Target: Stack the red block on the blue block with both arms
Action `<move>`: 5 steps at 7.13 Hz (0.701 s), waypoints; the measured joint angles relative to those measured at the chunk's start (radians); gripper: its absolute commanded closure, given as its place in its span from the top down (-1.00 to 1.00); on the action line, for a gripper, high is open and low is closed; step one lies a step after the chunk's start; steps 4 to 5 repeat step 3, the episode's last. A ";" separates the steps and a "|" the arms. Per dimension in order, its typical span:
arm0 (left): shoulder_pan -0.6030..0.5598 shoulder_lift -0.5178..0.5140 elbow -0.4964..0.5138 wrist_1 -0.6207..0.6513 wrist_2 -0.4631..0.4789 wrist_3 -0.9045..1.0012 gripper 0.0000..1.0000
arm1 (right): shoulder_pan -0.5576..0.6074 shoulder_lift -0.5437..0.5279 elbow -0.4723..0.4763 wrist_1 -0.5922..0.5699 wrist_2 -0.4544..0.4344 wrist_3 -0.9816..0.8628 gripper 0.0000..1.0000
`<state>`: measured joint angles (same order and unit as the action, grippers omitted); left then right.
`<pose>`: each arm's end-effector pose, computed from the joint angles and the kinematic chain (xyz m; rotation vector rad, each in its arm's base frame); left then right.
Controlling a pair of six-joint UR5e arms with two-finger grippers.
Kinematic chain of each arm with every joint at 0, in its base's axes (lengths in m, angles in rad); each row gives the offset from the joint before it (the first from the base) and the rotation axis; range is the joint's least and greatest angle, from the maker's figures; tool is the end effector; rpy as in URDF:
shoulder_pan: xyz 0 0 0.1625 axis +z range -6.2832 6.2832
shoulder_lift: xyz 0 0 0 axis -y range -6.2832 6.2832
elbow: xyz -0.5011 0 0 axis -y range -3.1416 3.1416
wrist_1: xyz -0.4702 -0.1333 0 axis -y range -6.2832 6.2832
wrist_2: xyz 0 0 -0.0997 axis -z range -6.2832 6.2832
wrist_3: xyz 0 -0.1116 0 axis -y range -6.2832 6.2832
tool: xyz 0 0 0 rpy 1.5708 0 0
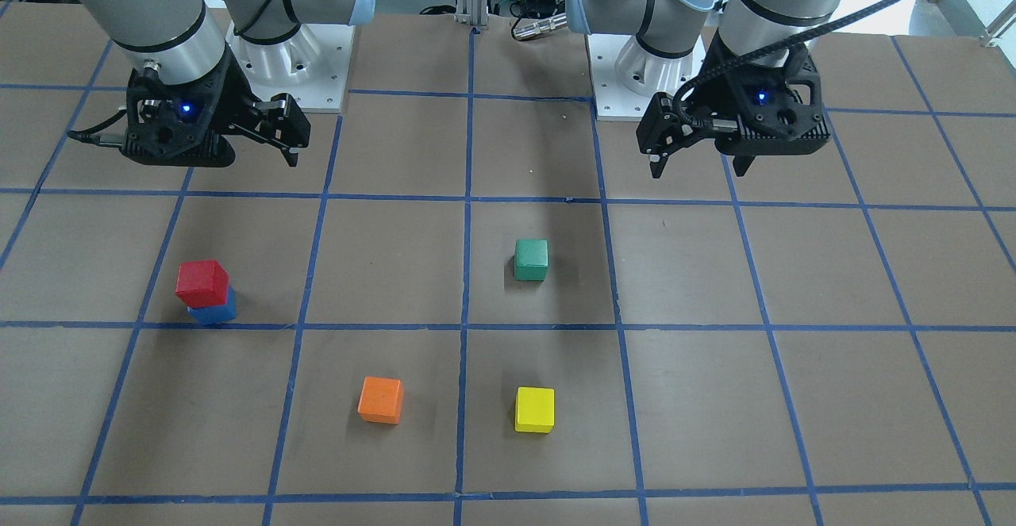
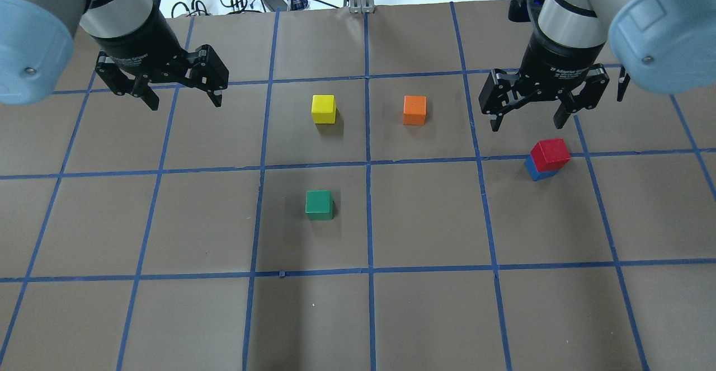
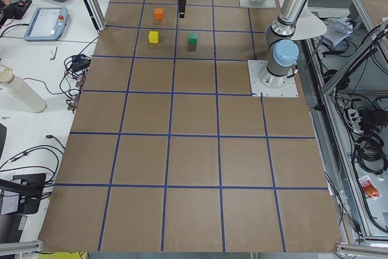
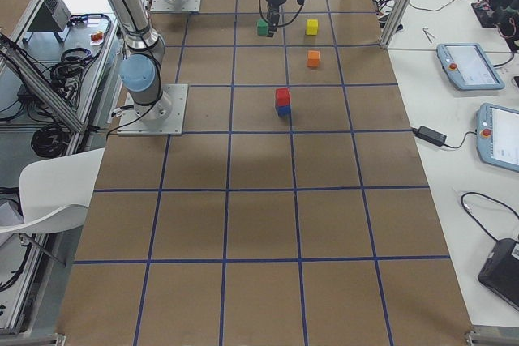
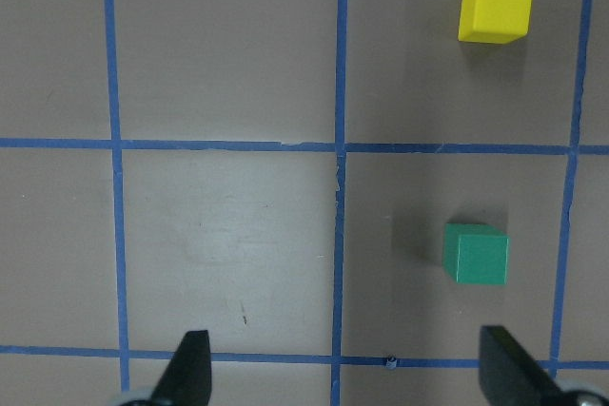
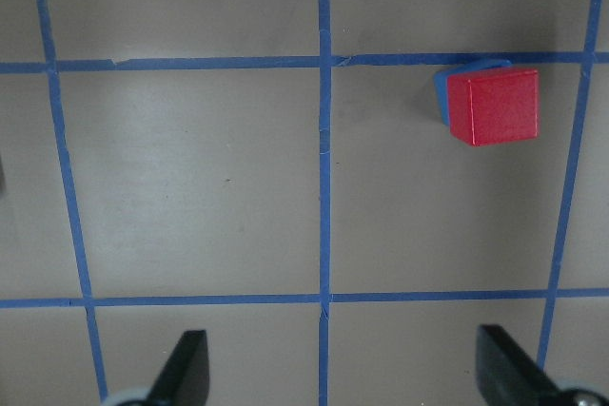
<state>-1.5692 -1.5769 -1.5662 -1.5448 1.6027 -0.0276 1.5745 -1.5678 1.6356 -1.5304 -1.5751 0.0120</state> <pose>-0.1288 -0.5759 0.5538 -0.0460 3.1094 -0.0387 0.1349 -0.5572 0.5100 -0.0126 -3.1318 -0.1695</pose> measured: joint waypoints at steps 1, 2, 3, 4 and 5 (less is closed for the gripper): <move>0.000 0.000 0.000 0.000 0.000 0.000 1.00 | 0.000 -0.008 0.006 0.000 0.000 0.001 1.00; 0.000 0.000 0.000 0.000 0.000 0.000 1.00 | 0.000 -0.013 0.008 -0.001 0.000 0.001 1.00; 0.000 0.000 0.000 0.000 0.000 0.000 1.00 | 0.000 -0.014 0.008 -0.001 0.000 0.001 1.00; 0.000 0.000 0.000 0.000 0.000 0.000 1.00 | 0.000 -0.014 0.008 -0.001 0.000 0.001 1.00; 0.000 0.000 0.000 0.000 0.000 0.000 1.00 | 0.000 -0.014 0.008 -0.001 0.000 0.001 1.00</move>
